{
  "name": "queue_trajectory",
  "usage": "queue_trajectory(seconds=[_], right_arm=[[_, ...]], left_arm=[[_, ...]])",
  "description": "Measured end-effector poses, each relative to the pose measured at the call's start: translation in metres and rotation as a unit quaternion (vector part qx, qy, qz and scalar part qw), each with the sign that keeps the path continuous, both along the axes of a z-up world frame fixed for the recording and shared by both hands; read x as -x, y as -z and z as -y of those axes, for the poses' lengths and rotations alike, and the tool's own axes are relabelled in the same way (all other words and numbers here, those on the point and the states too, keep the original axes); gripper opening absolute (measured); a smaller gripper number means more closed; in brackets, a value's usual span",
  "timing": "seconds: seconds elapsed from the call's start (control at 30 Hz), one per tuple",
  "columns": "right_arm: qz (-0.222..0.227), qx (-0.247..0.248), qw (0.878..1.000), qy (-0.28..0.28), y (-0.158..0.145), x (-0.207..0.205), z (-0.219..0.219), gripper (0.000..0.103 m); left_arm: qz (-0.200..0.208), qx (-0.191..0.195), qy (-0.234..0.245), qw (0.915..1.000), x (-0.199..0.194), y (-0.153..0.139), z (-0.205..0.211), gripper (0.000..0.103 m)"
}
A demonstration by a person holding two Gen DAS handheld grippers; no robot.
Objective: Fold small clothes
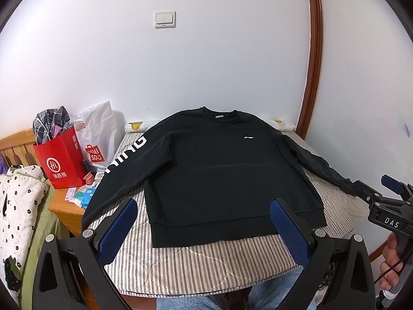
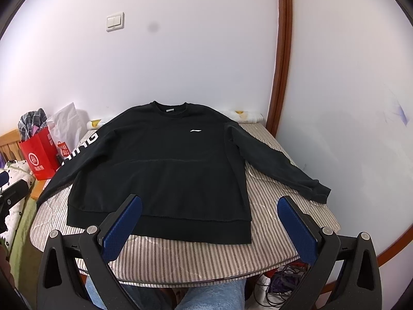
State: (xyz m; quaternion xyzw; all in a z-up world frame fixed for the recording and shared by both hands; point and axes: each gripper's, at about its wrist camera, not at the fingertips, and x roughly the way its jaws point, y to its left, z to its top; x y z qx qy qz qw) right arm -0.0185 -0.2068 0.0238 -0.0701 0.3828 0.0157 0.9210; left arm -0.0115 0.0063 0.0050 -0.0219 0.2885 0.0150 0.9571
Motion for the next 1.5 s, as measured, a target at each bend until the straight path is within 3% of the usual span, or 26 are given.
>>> queue_trajectory(seconds=[0.8,1.03,1.33,1.5], right_arm=[[-0.004,0.009,1.000,0.008,0.005,-0.001,0.005,0.103],[-0.019,0.007,1.000,0.004,0.019,-0.009,0.006,0.103],[-0.032,0.025,0.999,0.004,0.060,-0.025,0.005,0.103],[-0.033,0.004,0.999,0.004,0.078,-0.038,0.010,0.103]], left_arm=[[0.002,0.008,0.019,0.9998,-0.005,-0.001,0.008,0.103],[-0.004,0.000,0.019,0.9998,-0.016,0.012,0.012,0.103],[-0.055,0.047,0.013,0.9973,-0.058,0.059,-0.007,0.103],[-0.085,0.130,-0.016,0.9878,-0.085,0.092,-0.043,0.102]])
